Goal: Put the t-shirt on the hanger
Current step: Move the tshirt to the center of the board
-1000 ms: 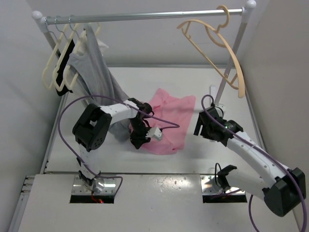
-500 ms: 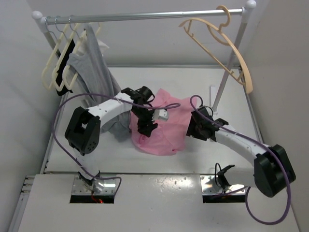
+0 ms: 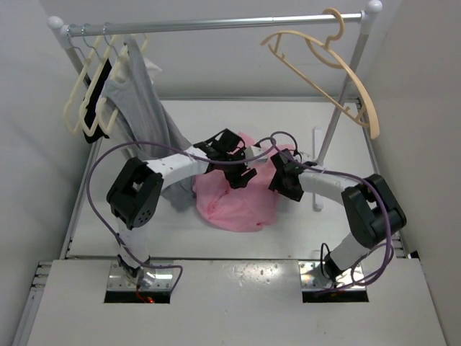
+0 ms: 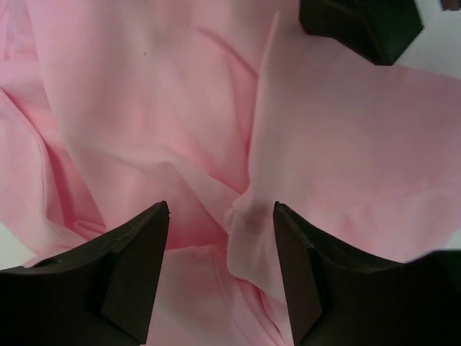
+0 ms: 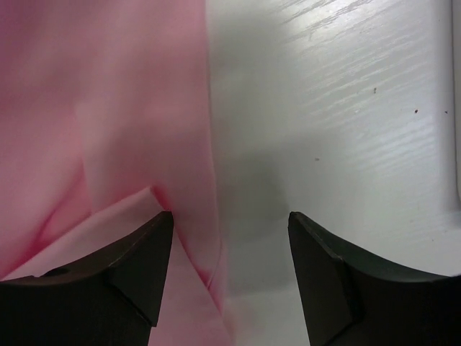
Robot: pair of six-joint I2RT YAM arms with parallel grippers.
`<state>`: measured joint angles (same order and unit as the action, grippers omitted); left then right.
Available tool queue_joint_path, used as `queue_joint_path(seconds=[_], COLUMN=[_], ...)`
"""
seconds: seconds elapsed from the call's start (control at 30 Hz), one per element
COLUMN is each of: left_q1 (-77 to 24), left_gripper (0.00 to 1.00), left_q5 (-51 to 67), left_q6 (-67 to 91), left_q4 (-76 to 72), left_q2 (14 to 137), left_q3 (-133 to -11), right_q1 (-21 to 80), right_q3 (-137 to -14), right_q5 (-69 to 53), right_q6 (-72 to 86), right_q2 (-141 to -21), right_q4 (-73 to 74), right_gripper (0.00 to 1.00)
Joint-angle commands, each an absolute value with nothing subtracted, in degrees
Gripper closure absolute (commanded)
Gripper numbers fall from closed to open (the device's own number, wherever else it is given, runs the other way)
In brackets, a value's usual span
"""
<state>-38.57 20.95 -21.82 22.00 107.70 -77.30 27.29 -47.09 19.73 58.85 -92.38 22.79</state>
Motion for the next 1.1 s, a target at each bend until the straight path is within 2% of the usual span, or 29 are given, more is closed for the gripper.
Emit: queue_joint_path(seconds=[0.0, 0.07, 0.13, 0.17, 0.2, 0.23, 0.27, 0.3, 0.33, 0.5, 0.73, 0.77, 0.8, 0.83, 0.87, 0.9, 0.93, 0.97, 1.07], left_q1=[-38.7, -38.7, -38.7, -38.7, -38.7, -38.7, -38.7, -38.7, -38.7, -38.7, -43.8, -45.7, -46.8, -47.7, -48.2, -48.3, -48.3, -47.7, -44.3], left_gripper=[0.44, 0.55, 0.70, 0.78, 0.86, 1.00, 1.00, 1.00, 1.00, 1.00, 1.00, 0.96, 0.87, 0.60, 0.50, 0.43, 0.39, 0.29, 0.20], left_q5=[19.8, 21.2, 23.5, 24.3, 25.0, 25.7, 25.7, 26.4, 27.8, 36.7, 51.9, 51.9, 51.9, 51.2, 50.6, 50.6, 48.4, 47.2, 40.9], left_q6=[-19.1, -19.7, -20.3, -20.3, -20.3, -20.3, -20.3, -20.9, -20.9, -25.5, -41.5, -43.1, -43.9, -43.9, -43.9, -43.3, -42.7, -42.2, -40.2], left_q4=[17.6, 18.4, 20.9, 21.6, 21.6, 22.3, 23.0, 23.6, 25.6, 31.9, 44.0, 44.0, 44.0, 44.0, 44.0, 44.0, 44.0, 44.0, 44.0], left_q2=[108.6, 108.6, 108.0, 108.0, 107.5, 107.5, 107.5, 107.0, 107.0, 104.5, 103.4, 103.4, 103.9, 103.9, 103.9, 103.9, 103.9, 103.9, 103.2], left_q3=[-75.2, -74.6, -74.1, -74.1, -74.1, -74.1, -74.1, -74.7, -75.2, -75.8, -79.5, -80.2, -80.2, -80.9, -81.9, -82.4, -82.4, -83.0, -83.5], right_q1=[26.5, 25.9, 25.9, 25.9, 25.4, 25.4, 25.4, 24.9, 24.9, 24.3, 23.8, 23.8, 23.8, 23.3, 23.3, 23.3, 23.3, 23.3, 23.3], right_q3=[-49.4, -49.4, -49.4, -49.4, -49.4, -49.9, -51.0, -51.8, -52.9, -63.0, -88.2, -89.5, -91.0, -91.0, -91.6, -91.6, -90.9, -90.0, -85.4], right_q5=[22.0, 21.4, 20.8, 20.0, 19.3, 18.0, 17.3, 16.8, 15.7, 13.7, 10.7, 10.0, 9.1, 8.0, 5.3, 4.5, 3.7, 3.1, 4.0], right_q6=[62.4, 62.4, 61.9, 61.9, 61.3, 60.6, 60.6, 59.7, 58.6, 54.4, 45.2, 44.5, 44.0, 42.4, 41.3, 40.5, 39.6, 38.0, 36.5], right_q2=[-94.5, -94.5, -95.5, -95.5, -96.3, -96.9, -98.7, -99.8, -101.1, -108.9, -123.7, -125.8, -126.4, -126.4, -126.4, -126.4, -125.2, -124.2, -118.8], right_q4=[21.3, 20.0, 19.2, 18.1, 17.4, 16.8, 16.3, 16.3, 16.3, 15.7, 21.4, 21.4, 21.4, 20.7, 20.7, 20.7, 20.7, 20.7, 20.1], right_gripper=[0.35, 0.36, 0.39, 0.44, 0.64, 0.72, 0.81, 0.97, 1.00, 1.00, 1.00, 1.00, 1.00, 0.98, 0.90, 0.79, 0.53, 0.46, 0.35])
